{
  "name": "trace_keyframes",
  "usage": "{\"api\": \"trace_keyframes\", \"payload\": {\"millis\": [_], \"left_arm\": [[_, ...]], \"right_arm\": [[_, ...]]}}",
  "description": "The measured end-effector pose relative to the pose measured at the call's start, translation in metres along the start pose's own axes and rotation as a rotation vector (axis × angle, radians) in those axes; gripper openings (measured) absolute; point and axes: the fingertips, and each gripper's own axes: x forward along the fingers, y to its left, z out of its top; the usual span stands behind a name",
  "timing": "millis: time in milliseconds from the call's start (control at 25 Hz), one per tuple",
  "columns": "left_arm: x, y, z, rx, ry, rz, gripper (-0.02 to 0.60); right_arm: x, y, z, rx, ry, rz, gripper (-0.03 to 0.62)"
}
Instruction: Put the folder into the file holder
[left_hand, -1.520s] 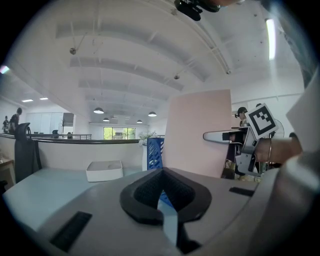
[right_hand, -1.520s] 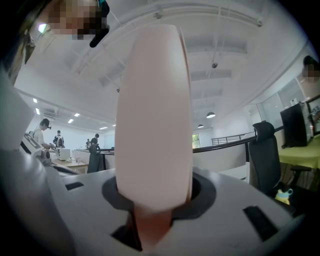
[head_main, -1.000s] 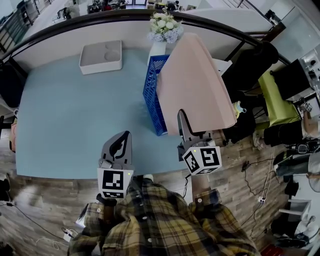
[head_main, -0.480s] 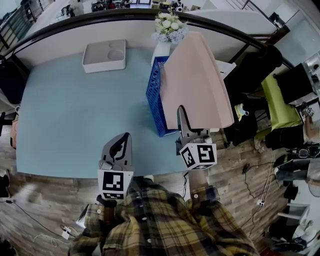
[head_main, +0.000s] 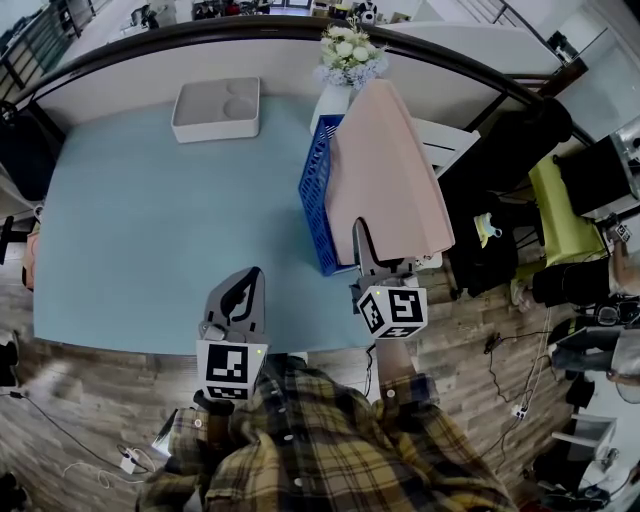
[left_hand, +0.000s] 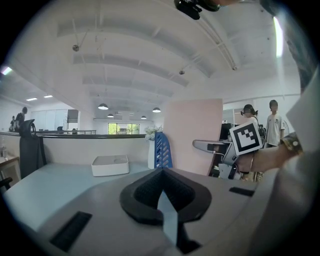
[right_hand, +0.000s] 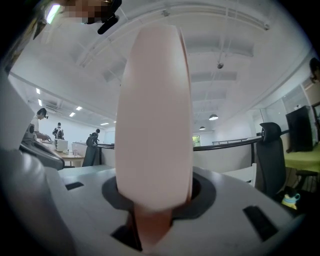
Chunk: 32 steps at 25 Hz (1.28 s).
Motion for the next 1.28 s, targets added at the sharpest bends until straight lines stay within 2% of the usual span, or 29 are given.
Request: {"api": "trace_keyframes", "payload": {"millis": [1040, 1280], "left_arm": [[0.000, 0.008, -0.002, -0.013, 0.004, 0.019, -0.008], [0.000, 0.011, -0.005, -0.017, 0.010, 0.022, -0.008]], "right_arm": [[0.004, 0.002, -0.066, 0.003, 0.181, -0.007, 0.158], [0.002, 0.004, -0.076, 0.004, 0.194, -0.002, 0.158]]}}
